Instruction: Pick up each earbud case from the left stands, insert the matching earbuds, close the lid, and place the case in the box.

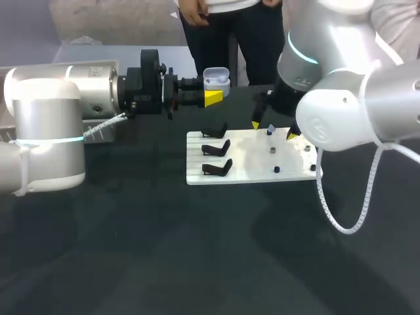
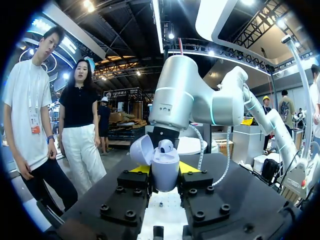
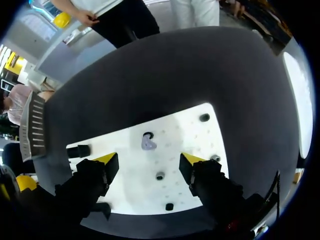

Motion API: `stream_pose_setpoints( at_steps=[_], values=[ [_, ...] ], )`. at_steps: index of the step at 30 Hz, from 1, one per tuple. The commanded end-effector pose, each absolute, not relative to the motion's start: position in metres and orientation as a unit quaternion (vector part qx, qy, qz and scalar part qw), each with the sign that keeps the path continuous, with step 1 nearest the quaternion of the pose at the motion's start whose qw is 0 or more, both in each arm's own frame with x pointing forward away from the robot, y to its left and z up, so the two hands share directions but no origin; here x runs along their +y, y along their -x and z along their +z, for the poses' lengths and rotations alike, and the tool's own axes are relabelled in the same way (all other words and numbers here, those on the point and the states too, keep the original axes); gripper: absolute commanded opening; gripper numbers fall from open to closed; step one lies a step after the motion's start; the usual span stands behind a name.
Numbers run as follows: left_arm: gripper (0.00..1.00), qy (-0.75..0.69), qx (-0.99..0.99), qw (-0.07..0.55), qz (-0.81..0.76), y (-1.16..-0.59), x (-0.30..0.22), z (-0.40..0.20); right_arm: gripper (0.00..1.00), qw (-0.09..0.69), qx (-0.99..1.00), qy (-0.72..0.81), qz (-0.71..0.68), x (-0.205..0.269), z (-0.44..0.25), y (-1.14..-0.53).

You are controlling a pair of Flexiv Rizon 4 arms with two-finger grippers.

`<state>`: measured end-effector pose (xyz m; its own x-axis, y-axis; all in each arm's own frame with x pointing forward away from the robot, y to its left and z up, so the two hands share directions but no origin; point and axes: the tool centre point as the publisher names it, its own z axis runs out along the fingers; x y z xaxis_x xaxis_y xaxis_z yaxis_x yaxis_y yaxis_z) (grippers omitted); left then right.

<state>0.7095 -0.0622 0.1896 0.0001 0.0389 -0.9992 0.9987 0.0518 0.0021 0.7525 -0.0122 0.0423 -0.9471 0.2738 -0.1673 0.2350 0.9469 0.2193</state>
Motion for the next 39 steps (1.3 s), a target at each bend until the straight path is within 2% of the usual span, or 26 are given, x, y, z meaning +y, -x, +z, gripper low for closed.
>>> stream_pose_setpoints(
  at_steps=[1, 3, 32, 39],
  values=[
    [0.0, -0.497, 0.522, 0.503, -0.477, -0.71, -0.062, 0.19, 0.65, 0.091, 0.983, -0.127, 0.098, -0.012, 0.04, -0.76],
    [0.0, -0.497, 0.522, 0.503, -0.477, -0.71, -0.062, 0.19, 0.49, 0.092, 0.983, -0.127, 0.096, -0.012, 0.039, -0.762],
    [0.0, -0.497, 0.522, 0.503, -0.477, -0.71, -0.062, 0.19, 0.41, 0.081, 0.984, -0.131, 0.093, -0.012, 0.025, -0.771],
    [0.0, -0.497, 0.522, 0.503, -0.477, -0.71, -0.062, 0.19, 0.33, 0.081, 0.984, -0.13, 0.094, -0.01, 0.025, -0.772]
  ],
)
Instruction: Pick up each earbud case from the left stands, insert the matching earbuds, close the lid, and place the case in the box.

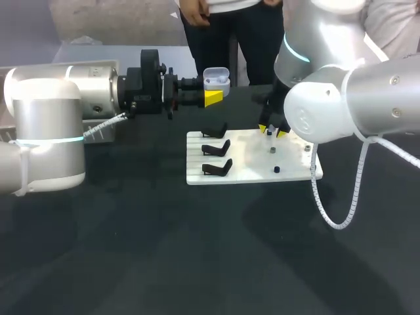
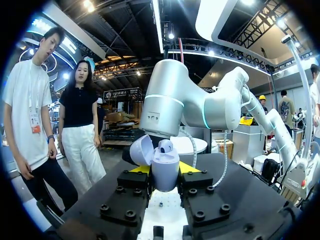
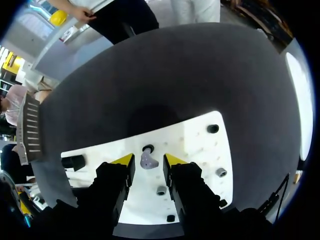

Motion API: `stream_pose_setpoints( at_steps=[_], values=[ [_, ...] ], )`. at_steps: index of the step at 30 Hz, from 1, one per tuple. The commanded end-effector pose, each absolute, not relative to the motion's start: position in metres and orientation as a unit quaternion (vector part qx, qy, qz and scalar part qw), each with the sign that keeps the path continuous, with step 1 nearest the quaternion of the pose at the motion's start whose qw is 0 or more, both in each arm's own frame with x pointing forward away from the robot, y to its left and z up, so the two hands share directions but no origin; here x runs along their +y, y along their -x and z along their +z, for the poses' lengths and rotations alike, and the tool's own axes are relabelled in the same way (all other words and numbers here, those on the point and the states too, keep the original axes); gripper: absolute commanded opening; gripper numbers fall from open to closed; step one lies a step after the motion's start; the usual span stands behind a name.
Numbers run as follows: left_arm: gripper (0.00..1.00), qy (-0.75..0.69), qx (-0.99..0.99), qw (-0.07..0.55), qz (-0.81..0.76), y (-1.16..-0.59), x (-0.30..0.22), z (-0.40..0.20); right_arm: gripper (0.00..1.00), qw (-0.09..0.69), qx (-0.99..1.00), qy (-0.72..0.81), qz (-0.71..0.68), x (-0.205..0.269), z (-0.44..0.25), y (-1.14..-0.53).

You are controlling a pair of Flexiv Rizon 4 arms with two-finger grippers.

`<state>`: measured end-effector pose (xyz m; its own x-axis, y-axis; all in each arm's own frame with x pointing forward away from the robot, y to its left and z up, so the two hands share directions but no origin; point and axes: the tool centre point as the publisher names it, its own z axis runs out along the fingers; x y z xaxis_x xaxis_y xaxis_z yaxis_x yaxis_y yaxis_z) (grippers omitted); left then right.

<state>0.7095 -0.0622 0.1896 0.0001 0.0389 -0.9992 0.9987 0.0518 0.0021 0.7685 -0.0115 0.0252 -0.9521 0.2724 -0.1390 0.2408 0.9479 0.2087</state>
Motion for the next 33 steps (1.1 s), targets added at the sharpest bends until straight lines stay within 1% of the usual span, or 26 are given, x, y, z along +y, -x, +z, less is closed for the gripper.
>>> stream_pose_setpoints(
  at_steps=[1, 9, 20, 22, 27, 29, 30, 31, 32, 33],
  values=[
    [0.0, -0.497, 0.522, 0.503, -0.477, -0.7101, -0.0624, 0.1897, 0.31, 0.082, 0.984, -0.13, 0.094, -0.0097, 0.0253, -0.7723],
    [0.0, -0.497, 0.522, 0.503, -0.477, -0.7101, -0.0624, 0.1897, 0.27, 0.082, 0.983, -0.132, 0.093, -0.0102, 0.0254, -0.773],
    [0.0, -0.497, 0.522, 0.503, -0.477, -0.7101, -0.0624, 0.1897, 0.29, 0.083, 0.983, -0.134, 0.09, -0.0114, 0.0267, -0.7713],
    [0.0, -0.497, 0.522, 0.503, -0.477, -0.7101, -0.0624, 0.1897, 0.27, 0.083, 0.984, -0.135, 0.086, -0.0117, 0.0263, -0.7715],
    [0.0, -0.497, 0.522, 0.503, -0.477, -0.7101, -0.0624, 0.1897, 0.26, 0.083, 0.983, -0.138, 0.088, -0.0124, 0.0258, -0.7714],
    [0.0, -0.497, 0.522, 0.503, -0.477, -0.7101, -0.0624, 0.1897, 0.2, 0.081, 0.983, -0.138, 0.088, -0.0128, 0.0247, -0.7715],
    [0.0, -0.497, 0.522, 0.503, -0.477, -0.7101, -0.0624, 0.1897, 0.15, 0.081, 0.983, -0.138, 0.088, -0.0129, 0.0242, -0.7714],
    [0.0, -0.497, 0.522, 0.503, -0.477, -0.7101, -0.0624, 0.1897, 0.05, 0.081, 0.983, -0.138, 0.087, -0.013, 0.0238, -0.7714],
    [0.0, -0.497, 0.522, 0.503, -0.477, -0.7101, -0.0624, 0.1897, 0.0, 0.08, 0.983, -0.139, 0.087, -0.013, 0.0235, -0.7715],
    [0.0, -0.497, 0.522, 0.503, -0.477, -0.7101, -0.0624, 0.1897, 0.0, 0.08, 0.983, -0.139, 0.086, -0.0127, 0.0232, -0.7714]
  ],
)
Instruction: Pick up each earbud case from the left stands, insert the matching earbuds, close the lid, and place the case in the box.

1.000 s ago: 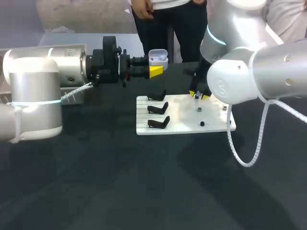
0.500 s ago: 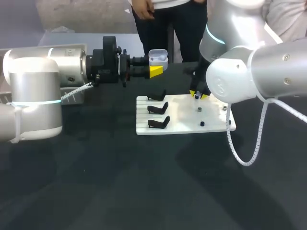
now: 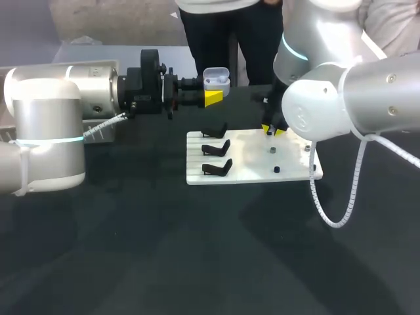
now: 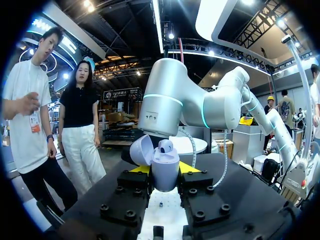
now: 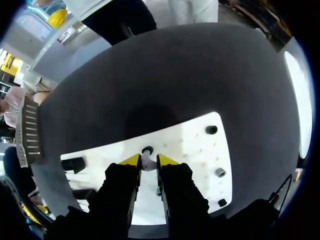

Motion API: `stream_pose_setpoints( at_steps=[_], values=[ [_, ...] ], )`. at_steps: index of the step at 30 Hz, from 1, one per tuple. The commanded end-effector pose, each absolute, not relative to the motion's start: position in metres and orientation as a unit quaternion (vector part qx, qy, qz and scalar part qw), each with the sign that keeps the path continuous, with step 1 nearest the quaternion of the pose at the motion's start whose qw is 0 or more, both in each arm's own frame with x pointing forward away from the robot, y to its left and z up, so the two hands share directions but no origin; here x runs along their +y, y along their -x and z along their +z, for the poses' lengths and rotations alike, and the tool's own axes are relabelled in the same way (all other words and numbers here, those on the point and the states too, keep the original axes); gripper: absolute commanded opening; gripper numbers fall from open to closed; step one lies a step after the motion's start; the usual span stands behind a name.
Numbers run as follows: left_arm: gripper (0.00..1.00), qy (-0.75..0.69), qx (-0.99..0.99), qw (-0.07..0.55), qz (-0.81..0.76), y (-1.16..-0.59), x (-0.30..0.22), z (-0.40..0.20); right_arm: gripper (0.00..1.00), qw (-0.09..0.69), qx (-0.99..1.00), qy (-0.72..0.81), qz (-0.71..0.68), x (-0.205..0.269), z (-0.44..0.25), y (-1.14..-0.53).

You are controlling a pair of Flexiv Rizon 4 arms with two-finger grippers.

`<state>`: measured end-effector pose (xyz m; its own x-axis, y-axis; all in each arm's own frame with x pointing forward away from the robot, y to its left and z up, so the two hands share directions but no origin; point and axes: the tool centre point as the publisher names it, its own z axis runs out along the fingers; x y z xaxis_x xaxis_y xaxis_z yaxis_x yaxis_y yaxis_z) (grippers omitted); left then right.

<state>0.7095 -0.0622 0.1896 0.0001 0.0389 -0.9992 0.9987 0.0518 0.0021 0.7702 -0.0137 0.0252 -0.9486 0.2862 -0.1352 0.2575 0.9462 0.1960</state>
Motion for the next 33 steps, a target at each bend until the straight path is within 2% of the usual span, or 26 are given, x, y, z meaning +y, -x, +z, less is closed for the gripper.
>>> stream_pose_setpoints(
  at_steps=[1, 14, 33],
  values=[
    [0.0, -0.497, 0.522, 0.503, -0.477, -0.71, -0.062, 0.19, 0.0, 0.08, 0.983, -0.138, 0.086, -0.012, 0.023, -0.771],
    [0.0, -0.497, 0.522, 0.503, -0.477, -0.71, -0.062, 0.19, 0.0, 0.084, 0.986, -0.115, 0.088, -0.017, 0.069, -0.76],
    [0.0, -0.497, 0.522, 0.503, -0.477, -0.71, -0.062, 0.19, 0.0, 0.045, 0.993, 0.088, 0.061, -0.001, 0.189, -0.684]
  ],
)
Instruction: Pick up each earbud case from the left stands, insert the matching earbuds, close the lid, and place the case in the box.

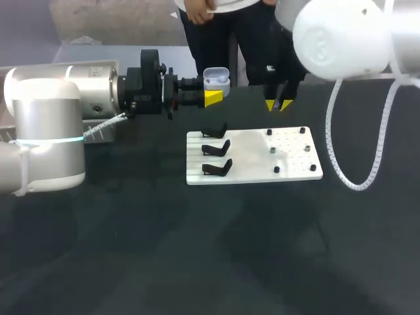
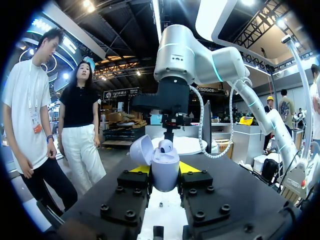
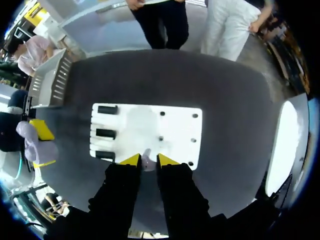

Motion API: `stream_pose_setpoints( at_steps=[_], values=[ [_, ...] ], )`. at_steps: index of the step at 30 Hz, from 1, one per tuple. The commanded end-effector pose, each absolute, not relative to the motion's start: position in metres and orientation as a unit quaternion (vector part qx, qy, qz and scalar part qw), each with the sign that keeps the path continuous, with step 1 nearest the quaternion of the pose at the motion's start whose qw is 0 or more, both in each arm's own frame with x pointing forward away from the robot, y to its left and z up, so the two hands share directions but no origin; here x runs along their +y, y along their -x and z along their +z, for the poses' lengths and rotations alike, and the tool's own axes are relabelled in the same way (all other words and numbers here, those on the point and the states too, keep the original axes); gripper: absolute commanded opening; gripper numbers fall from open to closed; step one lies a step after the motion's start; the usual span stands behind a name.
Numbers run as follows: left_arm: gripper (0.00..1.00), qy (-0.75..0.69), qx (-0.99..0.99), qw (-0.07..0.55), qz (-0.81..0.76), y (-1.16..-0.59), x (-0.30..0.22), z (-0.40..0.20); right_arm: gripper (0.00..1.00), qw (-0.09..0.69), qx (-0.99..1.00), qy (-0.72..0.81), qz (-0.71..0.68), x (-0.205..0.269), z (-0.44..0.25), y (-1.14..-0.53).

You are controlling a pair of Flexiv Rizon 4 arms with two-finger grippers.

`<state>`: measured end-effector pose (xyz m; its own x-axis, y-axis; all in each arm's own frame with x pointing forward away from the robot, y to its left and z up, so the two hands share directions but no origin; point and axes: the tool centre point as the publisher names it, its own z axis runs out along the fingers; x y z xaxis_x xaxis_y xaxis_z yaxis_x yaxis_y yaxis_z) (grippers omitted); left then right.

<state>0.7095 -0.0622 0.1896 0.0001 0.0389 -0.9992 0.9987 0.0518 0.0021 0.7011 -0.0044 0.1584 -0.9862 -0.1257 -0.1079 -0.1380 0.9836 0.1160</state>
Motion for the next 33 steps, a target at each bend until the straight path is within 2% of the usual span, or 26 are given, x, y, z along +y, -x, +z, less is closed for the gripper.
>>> stream_pose_setpoints(
  at_steps=[1, 12, 33],
  values=[
    [0.0, -0.497, 0.522, 0.503, -0.477, -0.71, -0.062, 0.19, 0.0, 0.043, 0.992, 0.1, 0.059, 0.002, 0.193, -0.68],
    [0.0, -0.497, 0.522, 0.503, -0.477, -0.71, -0.062, 0.19, 0.0, 0.035, 0.979, 0.196, 0.051, 0.027, 0.235, -0.657],
    [0.0, -0.497, 0.522, 0.503, -0.477, -0.71, -0.062, 0.19, 0.0, 0.064, 0.955, 0.288, 0.03, 0.077, 0.27, -0.684]
  ],
)
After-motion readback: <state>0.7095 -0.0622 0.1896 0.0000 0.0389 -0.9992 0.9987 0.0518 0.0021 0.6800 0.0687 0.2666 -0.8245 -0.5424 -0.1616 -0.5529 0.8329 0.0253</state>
